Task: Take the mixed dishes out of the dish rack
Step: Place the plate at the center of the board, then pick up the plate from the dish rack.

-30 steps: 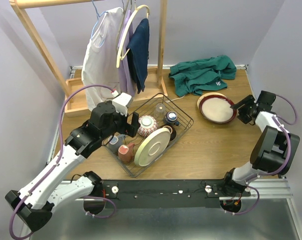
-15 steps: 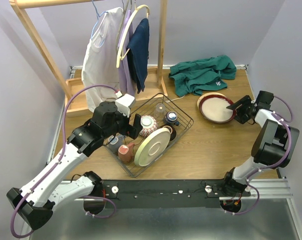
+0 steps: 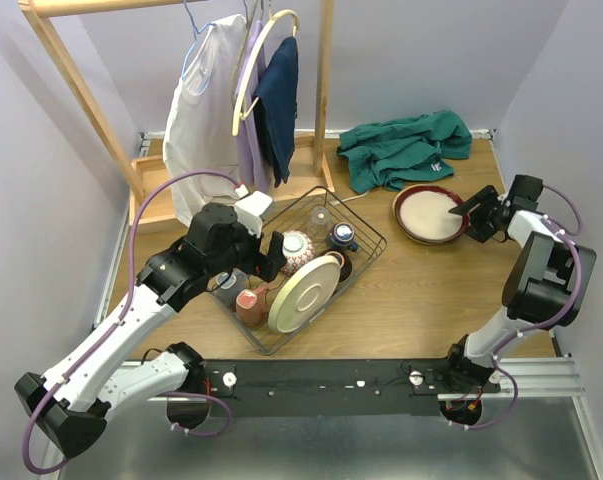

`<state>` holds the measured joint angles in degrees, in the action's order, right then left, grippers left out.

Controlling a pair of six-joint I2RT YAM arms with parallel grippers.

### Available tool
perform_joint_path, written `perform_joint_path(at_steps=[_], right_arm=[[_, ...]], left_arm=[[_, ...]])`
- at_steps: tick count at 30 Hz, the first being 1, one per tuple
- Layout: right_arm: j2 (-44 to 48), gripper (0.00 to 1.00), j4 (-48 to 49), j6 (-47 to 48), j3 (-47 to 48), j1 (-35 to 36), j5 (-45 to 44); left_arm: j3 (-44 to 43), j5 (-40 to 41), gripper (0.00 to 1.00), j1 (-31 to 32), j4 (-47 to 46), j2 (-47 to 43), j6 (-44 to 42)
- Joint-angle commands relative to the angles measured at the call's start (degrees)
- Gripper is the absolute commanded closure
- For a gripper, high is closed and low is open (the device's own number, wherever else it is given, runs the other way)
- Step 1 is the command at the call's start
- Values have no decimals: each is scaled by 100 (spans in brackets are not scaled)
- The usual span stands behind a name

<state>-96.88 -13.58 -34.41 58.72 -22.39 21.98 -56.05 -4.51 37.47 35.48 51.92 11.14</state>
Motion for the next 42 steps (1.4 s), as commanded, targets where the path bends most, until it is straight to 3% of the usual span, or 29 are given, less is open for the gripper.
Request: perform_joint_path(at_steps=[1,14,20,29,36,42], right_arm=[[-181,27,-197,93,280,165,140],[336,21,-970,392,333,191,-958],[1214,14,-971,348,-97,191,-1257],[2611,11,-936,260,-580,200,-994],[3148,11,-909,84,-941,200,-502],[3342,11,-857,31,-1169,191,-326]], left_arm=[[-90,-348,1,-38,81,37,-50],[-301,-1078,1,-30,117,116,99],[-389,-1577,1,-38,20,195,257],[-380,-2387,1,5,-252,354,547],[-468,-2107,3,251,2,679,512],[-573,-1545,14,629,266,899,503]])
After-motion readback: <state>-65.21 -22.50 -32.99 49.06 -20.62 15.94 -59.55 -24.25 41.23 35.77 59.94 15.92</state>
